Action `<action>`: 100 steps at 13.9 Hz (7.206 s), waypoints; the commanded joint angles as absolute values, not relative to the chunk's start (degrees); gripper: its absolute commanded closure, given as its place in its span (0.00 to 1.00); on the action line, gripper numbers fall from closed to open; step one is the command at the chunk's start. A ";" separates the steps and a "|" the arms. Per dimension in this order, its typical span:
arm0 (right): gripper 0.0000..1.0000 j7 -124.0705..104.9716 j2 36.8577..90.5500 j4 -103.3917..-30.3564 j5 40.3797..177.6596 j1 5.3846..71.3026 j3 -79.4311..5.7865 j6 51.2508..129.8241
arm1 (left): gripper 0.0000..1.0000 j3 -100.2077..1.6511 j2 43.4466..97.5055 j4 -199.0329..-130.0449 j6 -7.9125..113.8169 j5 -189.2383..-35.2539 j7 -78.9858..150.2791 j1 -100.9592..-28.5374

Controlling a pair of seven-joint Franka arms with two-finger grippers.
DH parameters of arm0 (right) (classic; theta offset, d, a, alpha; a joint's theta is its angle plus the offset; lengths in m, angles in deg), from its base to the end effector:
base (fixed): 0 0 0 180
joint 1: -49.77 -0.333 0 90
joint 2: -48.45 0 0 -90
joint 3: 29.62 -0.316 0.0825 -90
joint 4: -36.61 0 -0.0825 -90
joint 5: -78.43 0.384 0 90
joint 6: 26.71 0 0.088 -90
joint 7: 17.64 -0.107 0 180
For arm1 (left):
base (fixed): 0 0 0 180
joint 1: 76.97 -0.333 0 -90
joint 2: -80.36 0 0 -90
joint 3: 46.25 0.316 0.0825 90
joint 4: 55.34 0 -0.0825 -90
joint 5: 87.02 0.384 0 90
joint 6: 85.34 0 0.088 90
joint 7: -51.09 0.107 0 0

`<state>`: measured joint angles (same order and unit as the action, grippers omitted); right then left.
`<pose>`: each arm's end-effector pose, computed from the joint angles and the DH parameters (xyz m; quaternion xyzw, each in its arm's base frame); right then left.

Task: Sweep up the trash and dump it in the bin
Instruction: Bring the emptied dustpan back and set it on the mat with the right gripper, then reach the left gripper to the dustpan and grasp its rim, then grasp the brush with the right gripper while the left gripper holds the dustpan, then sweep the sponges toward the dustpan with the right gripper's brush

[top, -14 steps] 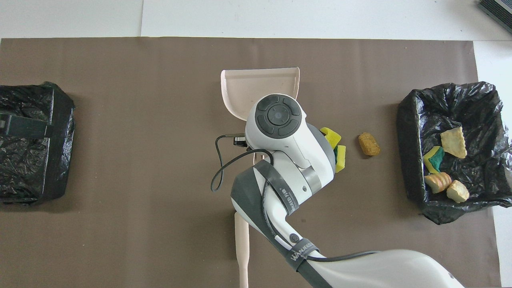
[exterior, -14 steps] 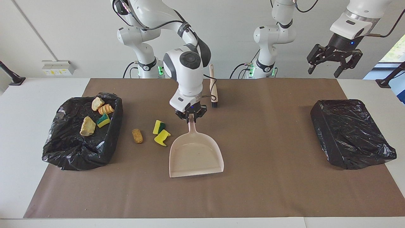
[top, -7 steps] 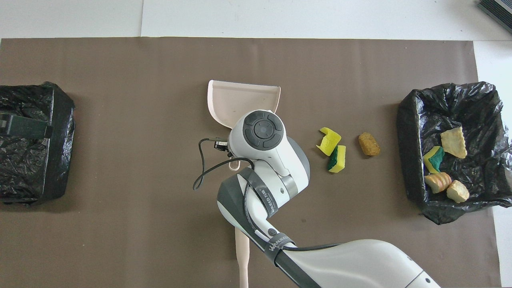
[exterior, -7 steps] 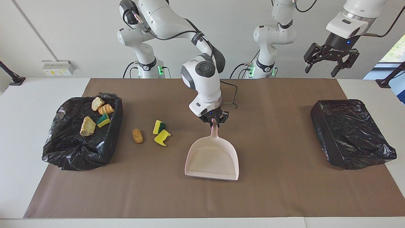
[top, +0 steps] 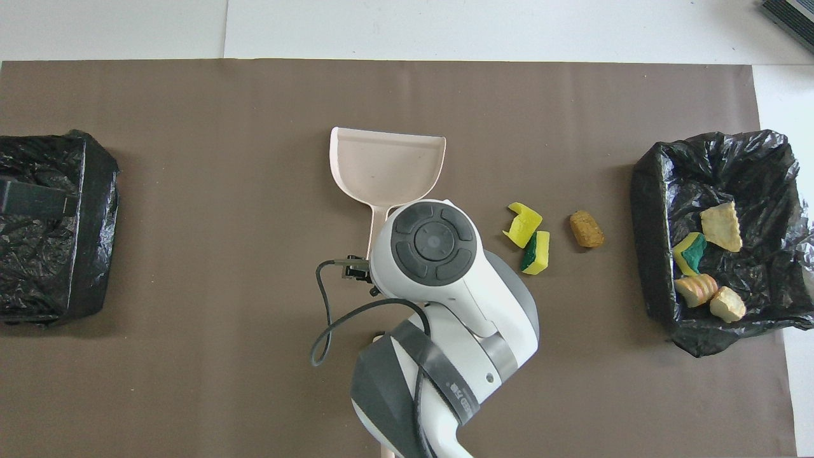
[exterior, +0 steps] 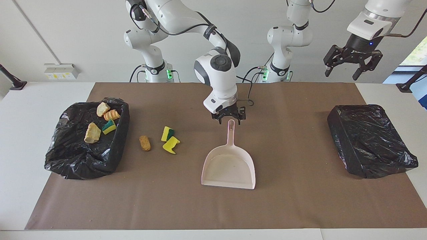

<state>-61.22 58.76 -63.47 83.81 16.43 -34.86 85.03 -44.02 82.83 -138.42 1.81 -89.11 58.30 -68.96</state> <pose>0.4803 0.3872 0.4686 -0.9967 0.0612 0.0251 0.0471 0.5308 -0.0572 0.7001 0.9916 -0.1148 0.0572 0.0183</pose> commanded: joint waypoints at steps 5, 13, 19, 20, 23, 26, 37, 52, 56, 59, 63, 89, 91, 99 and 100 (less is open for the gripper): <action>0.00 -62.20 40.04 -89.65 95.54 8.39 -34.98 86.91 | 0.00 -44.14 76.16 -138.13 11.15 -87.82 58.12 -60.56; 0.00 -66.93 39.82 -99.61 101.46 -2.95 -34.98 95.00 | 0.00 -44.14 64.12 -143.13 26.44 -87.72 49.45 -48.86; 0.00 -66.42 42.56 -102.86 101.46 -4.02 -35.07 101.77 | 0.00 -44.23 60.23 -150.07 36.45 -87.64 39.14 -41.90; 0.00 -65.20 43.43 -103.22 101.46 -4.80 -34.98 103.09 | 0.00 -44.23 60.32 -151.30 37.34 -87.64 38.44 -40.94; 0.00 -62.02 45.29 -103.22 101.46 -4.90 -34.98 105.13 | 0.00 -44.23 60.50 -154.82 39.19 -87.64 37.29 -40.23; 0.39 -62.02 45.29 -102.96 101.46 -4.90 -34.98 104.43 | 0.00 -44.23 60.23 -156.06 39.90 -87.64 33.17 -38.82; 1.00 -59.30 43.71 -102.43 100.58 -4.37 -34.90 102.50 | 0.43 -44.23 60.50 -158.00 40.78 -87.64 27.10 -37.77; 1.00 -44.98 32.01 -101.56 85.66 21.80 -34.72 78.41 | 0.90 -43.70 65.77 -158.00 29.99 -83.59 38.93 -39.26; 1.00 -40.86 37.97 -95.07 73.63 29.18 -34.81 78.06 | 0.90 -43.61 67.00 -158.61 27.60 -83.59 58.94 -39.79; 1.00 -36.12 42.37 -90.49 67.74 34.37 -34.63 77.36 | 0.99 -43.70 67.09 -159.14 27.68 -83.59 72.84 -41.89; 1.00 -25.75 45.11 -88.46 52.54 40.35 -34.54 76.48 | 1.00 -43.70 68.14 -162.02 28.73 -83.59 84.75 -43.13; 1.00 -42.68 50.82 -88.36 71.22 33.34 -35.07 73.30 | 1.00 -43.70 72.45 -170.65 35.68 -83.33 91.70 -41.46; 1.00 -43.04 52.14 -88.37 77.25 30.79 -34.98 74.18 | 1.00 -43.70 72.45 -170.65 35.68 -83.33 91.78 -41.37; 1.00 -37.06 54.77 -85.56 107.39 27.72 -35.16 80.77 | 1.00 -43.70 73.50 -172.32 35.68 -83.33 91.87 -39.88; 1.00 -37.41 55.30 -84.25 109.78 27.19 -35.16 81.48 | 1.00 -43.70 73.51 -172.32 35.68 -83.33 91.87 -39.88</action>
